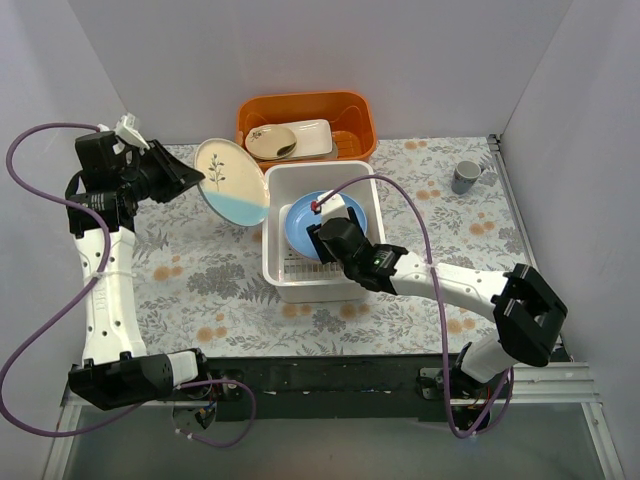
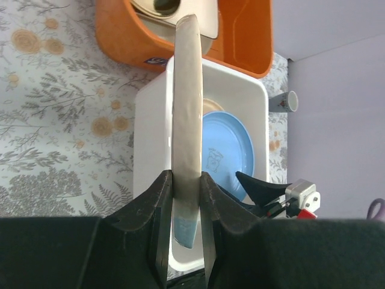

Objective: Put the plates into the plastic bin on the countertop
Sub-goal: Place the plate in the plastic bin.

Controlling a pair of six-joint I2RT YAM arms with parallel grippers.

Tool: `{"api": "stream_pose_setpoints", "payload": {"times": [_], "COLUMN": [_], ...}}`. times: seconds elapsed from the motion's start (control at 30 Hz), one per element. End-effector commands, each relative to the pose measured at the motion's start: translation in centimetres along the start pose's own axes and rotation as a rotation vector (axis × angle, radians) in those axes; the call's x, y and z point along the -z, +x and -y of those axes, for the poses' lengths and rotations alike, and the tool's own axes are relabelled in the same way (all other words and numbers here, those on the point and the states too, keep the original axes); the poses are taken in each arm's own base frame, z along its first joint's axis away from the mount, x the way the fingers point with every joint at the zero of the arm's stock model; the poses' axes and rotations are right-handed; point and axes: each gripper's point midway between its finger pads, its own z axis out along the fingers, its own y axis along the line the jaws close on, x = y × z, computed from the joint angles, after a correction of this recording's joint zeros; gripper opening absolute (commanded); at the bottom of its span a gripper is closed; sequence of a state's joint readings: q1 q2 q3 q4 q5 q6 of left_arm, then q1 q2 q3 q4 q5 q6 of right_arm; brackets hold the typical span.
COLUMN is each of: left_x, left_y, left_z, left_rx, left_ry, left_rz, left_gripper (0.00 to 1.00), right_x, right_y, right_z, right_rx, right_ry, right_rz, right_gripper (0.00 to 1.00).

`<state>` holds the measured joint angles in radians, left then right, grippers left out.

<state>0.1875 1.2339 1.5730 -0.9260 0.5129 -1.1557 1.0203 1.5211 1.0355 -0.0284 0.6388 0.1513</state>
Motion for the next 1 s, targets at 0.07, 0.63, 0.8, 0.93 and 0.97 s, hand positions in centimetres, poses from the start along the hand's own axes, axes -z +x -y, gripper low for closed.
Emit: {"api": "stream_pose_setpoints", "payload": {"times": [0.07, 0.63, 0.8, 0.93, 0.97], "left_x": [1.3, -2.0, -3.6, -5.0, -5.2], "left_y": [-0.5, 2.9, 4.5, 5.9, 6.0], "left_z": [5.3, 4.1, 4.6, 5.0, 5.1], "left_rx": [-0.030, 0.050, 0.042, 0.048, 0.045], "left_ry": [0.275, 0.387, 0.384, 0.385, 0.389], "left_rz": [0.025, -0.089, -0.116, -0.159, -0.157], "left_gripper": [0.00, 0.00, 0.00, 0.00, 0.00], "right_x": [1.1, 4.9, 5.1, 5.2, 5.2], "right_y": [-2.4, -4.9, -4.1, -4.0, -4.0], "right_z": [0.6, 2.9, 3.2, 3.5, 3.5], "right_rx": [-0.061, -0.141, -0.130, -0.130, -0.133], "right_ry": [0.000, -0.003, 0.004, 0.013, 0.013], "right_rz": [0.070, 0.168, 0.147, 0.143, 0.145], "right_gripper": [0.69, 0.69, 0.69, 0.69, 0.69]}}
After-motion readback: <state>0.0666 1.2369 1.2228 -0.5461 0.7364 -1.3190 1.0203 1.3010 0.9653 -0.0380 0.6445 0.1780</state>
